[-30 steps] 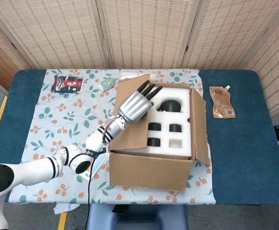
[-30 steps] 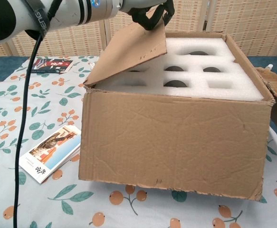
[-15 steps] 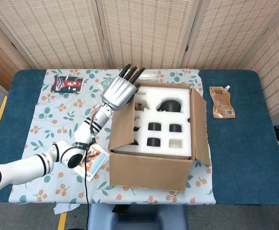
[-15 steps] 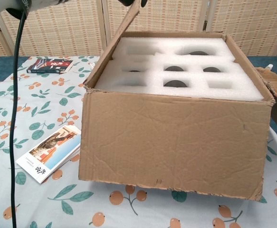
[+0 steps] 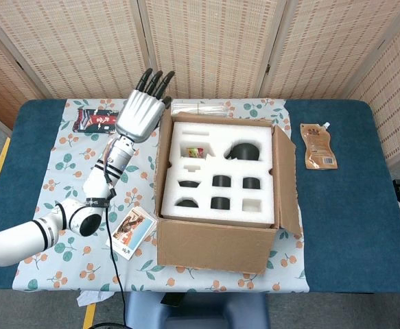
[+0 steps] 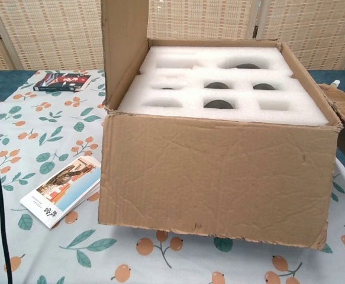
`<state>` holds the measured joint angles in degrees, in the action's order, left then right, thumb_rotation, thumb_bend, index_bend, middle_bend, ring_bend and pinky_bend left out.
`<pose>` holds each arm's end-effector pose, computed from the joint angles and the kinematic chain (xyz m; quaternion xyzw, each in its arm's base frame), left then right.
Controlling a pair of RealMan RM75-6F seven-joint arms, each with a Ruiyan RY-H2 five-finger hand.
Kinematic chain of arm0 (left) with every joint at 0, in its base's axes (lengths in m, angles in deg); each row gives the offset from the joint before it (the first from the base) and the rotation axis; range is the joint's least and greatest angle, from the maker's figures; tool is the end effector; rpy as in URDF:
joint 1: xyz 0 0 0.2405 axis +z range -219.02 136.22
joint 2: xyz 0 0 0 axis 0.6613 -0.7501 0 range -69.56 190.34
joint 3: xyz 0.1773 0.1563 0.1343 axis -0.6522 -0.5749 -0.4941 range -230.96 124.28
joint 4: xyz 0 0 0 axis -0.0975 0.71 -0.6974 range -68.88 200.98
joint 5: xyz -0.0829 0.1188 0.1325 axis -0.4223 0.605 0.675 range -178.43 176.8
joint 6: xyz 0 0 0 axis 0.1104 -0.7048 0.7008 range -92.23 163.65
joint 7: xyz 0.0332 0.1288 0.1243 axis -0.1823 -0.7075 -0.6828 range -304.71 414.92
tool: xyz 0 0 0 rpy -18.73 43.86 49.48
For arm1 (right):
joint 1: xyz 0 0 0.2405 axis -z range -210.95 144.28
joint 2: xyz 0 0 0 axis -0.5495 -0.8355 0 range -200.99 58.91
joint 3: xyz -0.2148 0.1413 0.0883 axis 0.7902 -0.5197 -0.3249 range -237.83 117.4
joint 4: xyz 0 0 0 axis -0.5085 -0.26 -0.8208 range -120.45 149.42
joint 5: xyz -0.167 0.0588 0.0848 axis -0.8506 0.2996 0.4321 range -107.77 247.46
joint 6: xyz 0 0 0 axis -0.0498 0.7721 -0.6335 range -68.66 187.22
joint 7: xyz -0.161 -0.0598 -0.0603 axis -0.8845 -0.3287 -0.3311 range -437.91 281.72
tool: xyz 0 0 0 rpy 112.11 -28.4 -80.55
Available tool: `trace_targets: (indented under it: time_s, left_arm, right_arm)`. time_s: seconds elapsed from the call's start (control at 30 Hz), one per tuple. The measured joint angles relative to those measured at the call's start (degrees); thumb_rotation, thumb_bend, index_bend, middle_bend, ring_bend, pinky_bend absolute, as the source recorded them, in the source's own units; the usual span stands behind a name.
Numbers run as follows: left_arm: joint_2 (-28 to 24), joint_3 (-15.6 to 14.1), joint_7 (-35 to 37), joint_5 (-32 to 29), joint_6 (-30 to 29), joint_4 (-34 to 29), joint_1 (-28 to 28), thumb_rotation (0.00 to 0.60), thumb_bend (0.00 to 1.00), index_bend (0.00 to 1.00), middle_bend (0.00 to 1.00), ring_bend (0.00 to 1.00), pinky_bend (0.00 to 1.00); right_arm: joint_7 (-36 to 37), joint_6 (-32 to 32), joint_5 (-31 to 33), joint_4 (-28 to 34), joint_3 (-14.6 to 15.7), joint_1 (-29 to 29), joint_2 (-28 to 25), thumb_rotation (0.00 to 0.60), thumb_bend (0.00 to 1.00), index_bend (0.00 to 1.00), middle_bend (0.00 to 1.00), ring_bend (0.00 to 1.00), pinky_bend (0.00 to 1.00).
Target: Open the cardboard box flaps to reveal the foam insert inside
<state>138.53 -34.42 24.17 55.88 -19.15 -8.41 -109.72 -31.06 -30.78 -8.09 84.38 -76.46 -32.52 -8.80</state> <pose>0.0181 0.5086 0.1204 -0.7214 -0.1090 -0.4304 0.5315 -0.3882 -0.2133 0.3138 0.3799 -0.3976 0.5870 0.5941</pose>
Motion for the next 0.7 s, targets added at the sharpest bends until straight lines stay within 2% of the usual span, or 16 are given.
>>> trace_targets:
  time_s: [0.4, 0.5, 0.57, 0.63, 0.7]
  left_arm:
    - [-3.58, 0.06, -3.05, -4.47, -4.21, -0.36, 4.59, 0.600, 1.00, 0.44, 0.00, 0.00, 0.00]
    - [-4.71, 0.21, -1.90, -4.80, -4.93, -0.88, 6.18, 0.600, 1.00, 0.32, 0.00, 0.00, 0.00]
    - [-5.61, 0.32, -0.10, -4.71, -5.40, -1.91, 7.29, 0.600, 1.00, 0.19, 0.00, 0.00, 0.00]
    - [-6.90, 0.32, 2.41, -4.34, -5.61, -3.92, 8.76, 0.600, 1.00, 0.11, 0.00, 0.00, 0.00]
    - [-8.41, 0.10, 4.65, -3.64, -5.66, -6.41, 10.28, 0.600, 0.94, 0.04, 0.00, 0.00, 0.00]
  right_arm:
    - [-0.22, 0.05, 0.27, 0.15, 0.01, -0.03, -0.02, 0.320, 0.25, 0.36, 0.00, 0.00, 0.00]
    - [-0.76, -0.11, 0.29, 0.23, 0.00, -0.05, 0.05, 0.320, 0.25, 0.36, 0.00, 0.00, 0.00]
    - [-1.32, -0.19, 0.40, 0.28, -0.03, -0.07, 0.13, 0.320, 0.25, 0.36, 0.00, 0.00, 0.00]
    - [-2.05, -0.19, 0.44, 0.35, -0.02, -0.15, 0.23, 0.322, 0.25, 0.35, 0.00, 0.00, 0.00]
    - [-2.83, -0.15, 0.42, 0.41, 0.04, -0.24, 0.30, 0.325, 0.25, 0.35, 0.00, 0.00, 0.00]
